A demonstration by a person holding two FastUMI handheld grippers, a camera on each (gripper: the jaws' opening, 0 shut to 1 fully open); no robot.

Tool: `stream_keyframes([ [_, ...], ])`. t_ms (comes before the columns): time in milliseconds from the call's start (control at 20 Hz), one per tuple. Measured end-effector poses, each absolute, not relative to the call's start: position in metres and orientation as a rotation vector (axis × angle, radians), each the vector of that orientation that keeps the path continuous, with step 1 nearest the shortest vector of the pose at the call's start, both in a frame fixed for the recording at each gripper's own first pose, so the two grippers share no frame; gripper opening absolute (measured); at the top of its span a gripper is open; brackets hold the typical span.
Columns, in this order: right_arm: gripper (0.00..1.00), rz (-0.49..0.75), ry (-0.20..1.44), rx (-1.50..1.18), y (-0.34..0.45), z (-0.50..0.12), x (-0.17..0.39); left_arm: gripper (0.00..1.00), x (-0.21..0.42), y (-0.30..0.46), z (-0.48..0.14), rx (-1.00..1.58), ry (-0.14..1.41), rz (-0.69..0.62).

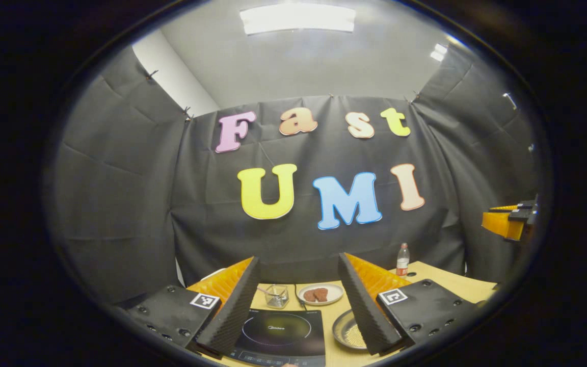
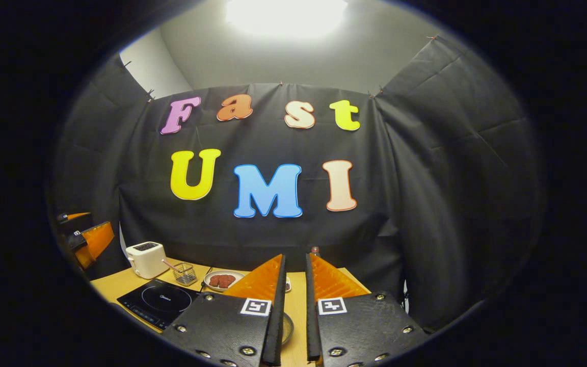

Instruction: First push the handle of the pot to place it horizontally, then grasp the pot with both hands and set it on the induction cooktop.

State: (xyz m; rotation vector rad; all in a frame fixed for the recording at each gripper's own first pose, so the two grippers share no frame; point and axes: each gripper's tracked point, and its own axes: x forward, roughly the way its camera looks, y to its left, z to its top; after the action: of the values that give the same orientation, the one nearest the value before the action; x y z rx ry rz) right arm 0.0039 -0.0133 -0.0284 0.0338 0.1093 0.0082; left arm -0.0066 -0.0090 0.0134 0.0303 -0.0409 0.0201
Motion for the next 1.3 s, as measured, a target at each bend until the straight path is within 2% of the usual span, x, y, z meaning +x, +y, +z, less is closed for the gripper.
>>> stream_keyframes([
  [100, 0.19, 0.053, 0.118, 0.031, -0.008, -0.030, 0.002, 0.98, -0.005, -0.013, 0.014, 0.030, -0.041, 0.021],
  [150, 0.19, 0.047, 0.114, 0.034, -0.013, -0.030, 0.003, 1.00, -0.006, -0.014, 0.015, 0.031, -0.043, 0.022],
  [200, 0.06, 0.073, 0.114, 0.039, -0.010, -0.030, 0.000, 0.98, -0.007, -0.017, 0.017, 0.032, -0.047, 0.024],
  [250, 0.08, 0.080, 0.113, 0.037, -0.009, -0.032, 0.003, 1.00, -0.008, -0.019, 0.019, 0.033, -0.050, 0.028],
  [350, 0.08, 0.095, 0.114, 0.030, -0.013, -0.032, 0.001, 0.98, -0.010, -0.022, 0.020, 0.031, -0.054, 0.034],
  [400, 0.00, 0.100, 0.102, 0.031, -0.016, -0.034, 0.008, 0.98, -0.012, -0.022, 0.020, 0.030, -0.055, 0.040],
  [500, 0.02, 0.152, 0.128, 0.050, -0.003, -0.041, 0.005, 1.00, -0.015, -0.024, 0.019, 0.031, -0.049, 0.057],
  [550, 0.02, 0.181, 0.142, 0.057, 0.001, -0.047, 0.006, 0.97, -0.018, -0.024, 0.019, 0.037, -0.049, 0.068],
  [950, 0.02, 0.399, 0.267, 0.087, 0.061, -0.093, 0.002, 0.97, -0.045, 0.003, 0.021, 0.093, -0.045, 0.176],
  [1000, 0.02, 0.428, 0.286, 0.088, 0.072, -0.099, 0.000, 1.00, -0.045, 0.009, 0.020, 0.096, -0.040, 0.188],
  [1200, 0.02, 0.527, 0.363, 0.071, 0.109, -0.125, -0.002, 0.98, -0.040, 0.030, 0.010, 0.081, -0.021, 0.216],
  [1300, 0.02, 0.568, 0.408, 0.069, 0.126, -0.139, -0.004, 1.00, -0.035, 0.040, 0.006, 0.074, -0.017, 0.226],
])
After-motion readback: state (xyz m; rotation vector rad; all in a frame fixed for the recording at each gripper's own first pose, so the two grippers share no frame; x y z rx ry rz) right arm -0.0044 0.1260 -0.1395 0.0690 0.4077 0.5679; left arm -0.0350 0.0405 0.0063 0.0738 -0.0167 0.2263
